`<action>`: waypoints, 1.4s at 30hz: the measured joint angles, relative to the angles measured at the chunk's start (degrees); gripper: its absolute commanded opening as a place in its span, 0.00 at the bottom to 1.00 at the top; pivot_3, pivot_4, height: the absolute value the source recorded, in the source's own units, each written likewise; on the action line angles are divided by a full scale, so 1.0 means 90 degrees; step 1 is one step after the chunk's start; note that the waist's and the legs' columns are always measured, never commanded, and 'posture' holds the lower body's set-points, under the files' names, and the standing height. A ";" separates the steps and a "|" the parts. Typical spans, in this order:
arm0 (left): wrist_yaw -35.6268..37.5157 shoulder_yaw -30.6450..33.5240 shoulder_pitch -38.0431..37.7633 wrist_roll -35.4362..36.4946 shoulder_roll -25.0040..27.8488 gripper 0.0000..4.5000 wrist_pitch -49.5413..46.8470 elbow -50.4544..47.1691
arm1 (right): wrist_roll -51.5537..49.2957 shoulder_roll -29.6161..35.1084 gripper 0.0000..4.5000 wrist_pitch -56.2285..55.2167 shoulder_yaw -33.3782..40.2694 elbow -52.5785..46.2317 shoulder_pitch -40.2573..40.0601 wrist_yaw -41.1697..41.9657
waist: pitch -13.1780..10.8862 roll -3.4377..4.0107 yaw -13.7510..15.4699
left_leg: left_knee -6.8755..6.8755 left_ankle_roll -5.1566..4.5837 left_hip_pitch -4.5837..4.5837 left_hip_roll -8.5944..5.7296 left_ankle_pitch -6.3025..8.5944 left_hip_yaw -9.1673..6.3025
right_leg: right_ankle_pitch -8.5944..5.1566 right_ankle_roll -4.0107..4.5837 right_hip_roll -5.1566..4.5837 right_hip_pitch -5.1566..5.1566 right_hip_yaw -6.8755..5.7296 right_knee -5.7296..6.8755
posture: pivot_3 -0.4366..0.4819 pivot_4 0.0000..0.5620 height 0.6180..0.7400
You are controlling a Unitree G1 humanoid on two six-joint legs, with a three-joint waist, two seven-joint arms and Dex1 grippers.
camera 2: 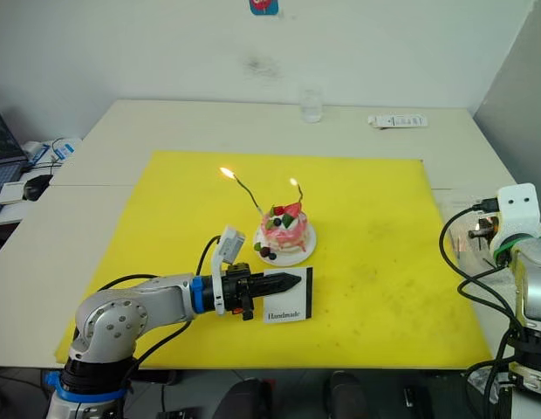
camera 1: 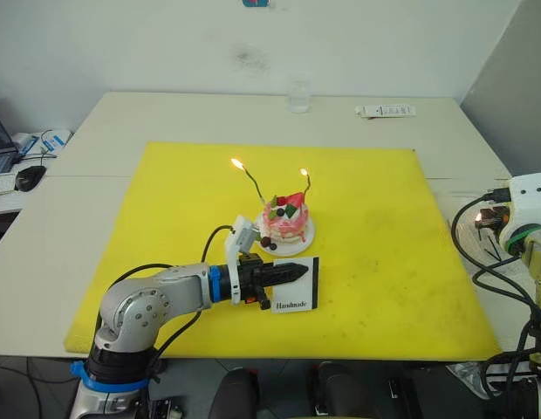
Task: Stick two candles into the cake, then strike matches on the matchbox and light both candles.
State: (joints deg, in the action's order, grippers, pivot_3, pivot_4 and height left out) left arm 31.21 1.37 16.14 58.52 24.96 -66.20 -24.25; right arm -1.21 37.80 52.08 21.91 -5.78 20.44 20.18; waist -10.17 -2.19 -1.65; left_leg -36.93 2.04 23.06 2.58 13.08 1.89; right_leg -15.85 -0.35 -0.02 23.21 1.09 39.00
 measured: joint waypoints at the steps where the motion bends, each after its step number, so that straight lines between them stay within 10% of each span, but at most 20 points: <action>1: -0.0044 0.0000 -0.0003 0.0000 -0.0012 0.00 0.0004 -0.0002 | -0.0004 0.0001 0.54 -0.0040 0.0000 0.0000 0.0024 -0.0065 | 0.0000 0.0000 -0.0003 | 0.0000 0.0000 0.0000 0.0000 0.0000 0.0001 | 0.0000 0.0000 0.0000 0.0000 0.0001 0.0000 | 0.48 0.27 1.00; 7: -0.0088 0.0007 -0.0028 0.0009 -0.0017 0.00 0.0010 -0.0002 | -0.0055 0.0012 0.99 -0.0259 0.0156 -0.0136 0.0048 -0.0195 | 0.0000 0.0001 -0.0002 | 0.0001 0.0000 0.0000 0.0001 0.0000 -0.0001 | 0.0000 -0.0001 0.0002 0.0000 -0.0001 0.0000 | 0.48 0.27 1.00; 20: -0.0859 0.0484 0.0122 0.0661 0.0014 0.00 -0.0518 0.0096 | -0.1415 0.0908 0.99 -0.1729 -0.0002 -0.2444 -0.0449 0.1813 | -0.0001 0.0001 0.0001 | 0.0002 0.0000 0.0000 0.0009 0.0000 -0.0009 | -0.0001 -0.0002 0.0007 -0.0002 -0.0010 -0.0003 | 0.48 0.27 1.00; 33: -0.1894 0.0604 0.0366 0.0904 -0.0034 0.00 -0.1356 0.0579 | -0.4258 0.2277 0.99 -0.0559 -0.0736 -0.4088 -0.1596 0.4196 | -0.0002 -0.0008 0.0022 | -0.0004 0.0000 -0.0003 0.0001 0.0000 -0.0008 | 0.0002 -0.0005 -0.0003 -0.0008 -0.0011 -0.0005 | 0.48 0.27 1.00; 42: -0.1007 -0.0107 0.0430 0.0028 0.0712 0.58 -0.0765 0.0432 | -0.4216 0.2262 1.00 -0.0755 -0.1137 -0.3984 -0.1406 0.3981 | -0.0003 -0.0008 0.0028 | 0.0002 0.0000 0.0000 0.0003 0.0000 -0.0009 | -0.0001 -0.0001 -0.0002 -0.0003 -0.0013 -0.0008 | 0.48 0.27 1.00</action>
State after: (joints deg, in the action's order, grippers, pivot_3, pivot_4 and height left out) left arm 22.15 0.40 20.02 58.77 31.36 -73.08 -20.36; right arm -39.15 58.15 45.28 11.68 -41.63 7.78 56.01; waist -10.19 -2.27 -1.40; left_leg -36.92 2.04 23.06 2.60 13.09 1.81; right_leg -15.85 -0.36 -0.04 23.18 0.97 38.93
